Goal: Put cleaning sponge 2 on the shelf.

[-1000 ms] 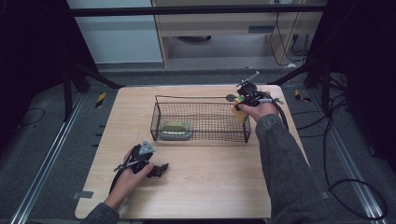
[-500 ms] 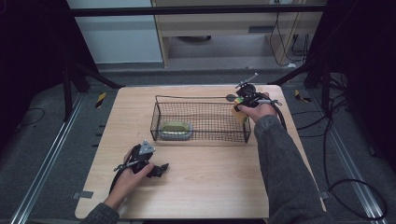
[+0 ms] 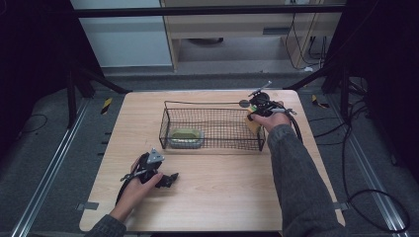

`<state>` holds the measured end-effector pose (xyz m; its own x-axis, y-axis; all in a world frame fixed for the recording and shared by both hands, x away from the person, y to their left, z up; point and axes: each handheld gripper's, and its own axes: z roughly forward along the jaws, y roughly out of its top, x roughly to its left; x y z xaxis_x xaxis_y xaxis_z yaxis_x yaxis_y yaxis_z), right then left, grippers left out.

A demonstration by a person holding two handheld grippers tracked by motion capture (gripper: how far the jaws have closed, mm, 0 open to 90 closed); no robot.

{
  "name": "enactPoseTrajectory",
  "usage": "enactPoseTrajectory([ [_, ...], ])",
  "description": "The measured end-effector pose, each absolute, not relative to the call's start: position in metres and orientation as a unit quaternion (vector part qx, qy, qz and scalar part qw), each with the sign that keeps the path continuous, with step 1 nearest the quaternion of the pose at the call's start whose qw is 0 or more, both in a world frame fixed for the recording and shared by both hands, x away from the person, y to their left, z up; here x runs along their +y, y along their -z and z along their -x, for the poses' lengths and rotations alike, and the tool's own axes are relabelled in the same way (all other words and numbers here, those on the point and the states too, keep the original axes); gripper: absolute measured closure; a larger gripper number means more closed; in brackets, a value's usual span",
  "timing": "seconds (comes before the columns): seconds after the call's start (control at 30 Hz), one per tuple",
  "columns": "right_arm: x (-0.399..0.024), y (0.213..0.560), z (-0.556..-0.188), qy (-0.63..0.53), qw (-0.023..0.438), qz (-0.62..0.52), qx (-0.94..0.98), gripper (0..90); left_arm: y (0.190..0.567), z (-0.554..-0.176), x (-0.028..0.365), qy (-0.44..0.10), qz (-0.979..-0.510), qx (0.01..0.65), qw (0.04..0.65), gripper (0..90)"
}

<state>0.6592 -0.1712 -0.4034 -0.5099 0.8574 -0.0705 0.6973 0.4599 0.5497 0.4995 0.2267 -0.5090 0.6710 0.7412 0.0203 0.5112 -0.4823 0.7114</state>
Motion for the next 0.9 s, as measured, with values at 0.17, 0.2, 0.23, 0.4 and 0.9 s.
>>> enactPoseTrajectory([
  [0.17, -0.169, 0.406, -0.659, -0.228, 0.173, -0.463, 0.839, 64.2, 0.509, -0.499, 0.227, -0.165, -0.845, 0.371, 0.349, 0.0],
  [0.2, -0.168, 0.406, -0.66, -0.228, 0.173, -0.463, 0.839, 64.2, 0.509, -0.5, 0.227, -0.165, -0.845, 0.37, 0.349, 0.0],
  [0.23, -0.168, 0.406, -0.66, -0.228, 0.174, -0.463, 0.839, 64.2, 0.509, -0.5, 0.227, -0.165, -0.845, 0.37, 0.349, 0.0],
  [0.4, -0.166, 0.409, -0.659, -0.222, 0.176, -0.462, 0.841, 64.1, 0.509, -0.5, 0.227, -0.164, -0.845, 0.37, 0.349, 0.0],
  [0.9, -0.163, 0.416, -0.661, -0.211, 0.175, -0.463, 0.843, 63.8, 0.509, -0.5, 0.227, -0.164, -0.845, 0.37, 0.349, 0.0],
])
